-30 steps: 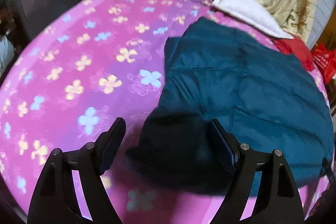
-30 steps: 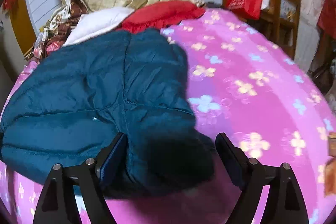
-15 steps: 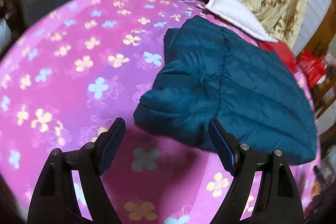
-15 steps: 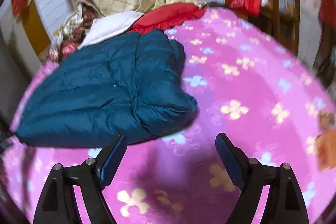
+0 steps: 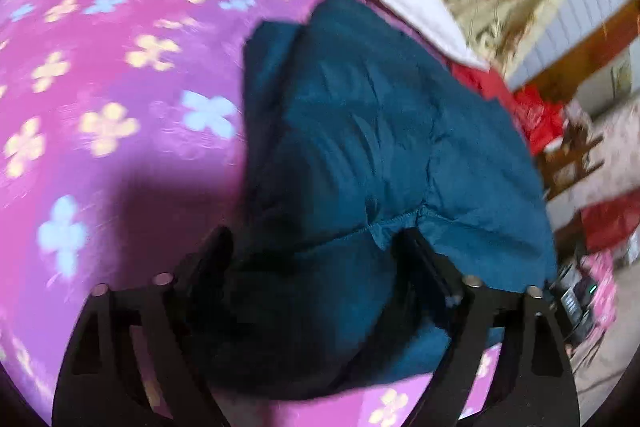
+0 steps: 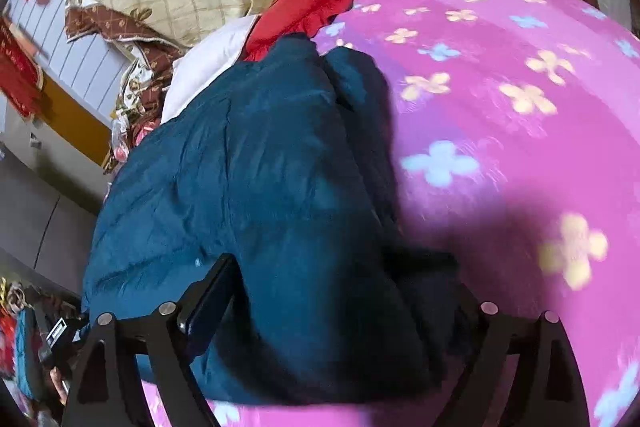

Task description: Fold large clothes

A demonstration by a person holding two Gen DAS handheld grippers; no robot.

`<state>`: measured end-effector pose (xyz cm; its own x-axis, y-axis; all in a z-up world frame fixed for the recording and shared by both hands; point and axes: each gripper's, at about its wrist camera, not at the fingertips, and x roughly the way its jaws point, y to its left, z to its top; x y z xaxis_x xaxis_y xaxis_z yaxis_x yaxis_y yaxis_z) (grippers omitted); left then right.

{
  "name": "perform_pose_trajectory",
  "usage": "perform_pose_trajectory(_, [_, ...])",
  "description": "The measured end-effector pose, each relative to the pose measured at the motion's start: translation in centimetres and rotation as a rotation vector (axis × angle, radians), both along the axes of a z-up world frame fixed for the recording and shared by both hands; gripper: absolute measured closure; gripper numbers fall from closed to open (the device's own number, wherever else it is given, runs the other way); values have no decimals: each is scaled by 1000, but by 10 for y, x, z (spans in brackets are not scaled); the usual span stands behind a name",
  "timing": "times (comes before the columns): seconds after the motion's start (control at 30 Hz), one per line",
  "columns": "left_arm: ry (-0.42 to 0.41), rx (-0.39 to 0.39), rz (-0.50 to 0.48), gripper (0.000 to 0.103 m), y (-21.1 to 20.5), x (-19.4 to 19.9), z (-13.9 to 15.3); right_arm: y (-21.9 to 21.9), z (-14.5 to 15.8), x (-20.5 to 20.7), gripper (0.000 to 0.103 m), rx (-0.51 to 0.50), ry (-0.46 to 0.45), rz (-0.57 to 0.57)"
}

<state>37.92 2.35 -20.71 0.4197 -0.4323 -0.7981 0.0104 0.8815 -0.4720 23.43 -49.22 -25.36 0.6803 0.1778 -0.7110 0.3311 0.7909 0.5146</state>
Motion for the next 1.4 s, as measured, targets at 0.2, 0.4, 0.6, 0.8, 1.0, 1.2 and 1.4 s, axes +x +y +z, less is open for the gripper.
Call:
perform_pose_trajectory(0.2, [-10, -1, -11, 47, -23, 4, 17, -10, 5, 17, 50, 56, -1, 54])
perform_pose_trajectory(0.4, [-52, 117, -58, 63, -46, -10, 38, -9, 15, -4, 61, 5, -33, 62])
perform_pose_trajectory(0.6, [-119, 281, -74, 68, -63, -37, 37, -7, 15, -20, 69, 26, -35, 78])
perform_pose_trajectory(0.8, [-154, 402, -64, 62, -68, -62, 45, -7, 20, -30, 60, -46, -11, 95])
perform_pose_trajectory(1.0, [-214, 452, 24, 61, -66, -101, 73, 8, 53, -52, 44, -241, -27, 4])
perform_pose_trajectory(1.2, [-229, 505, 6, 61, -72, -132, 79, 11, 83, -101, 43, -331, -69, -58])
perform_pose_trajectory(1.4, [-164, 511, 27, 56, -67, -116, 47, 40, 83, -109, 42, -379, -59, 31])
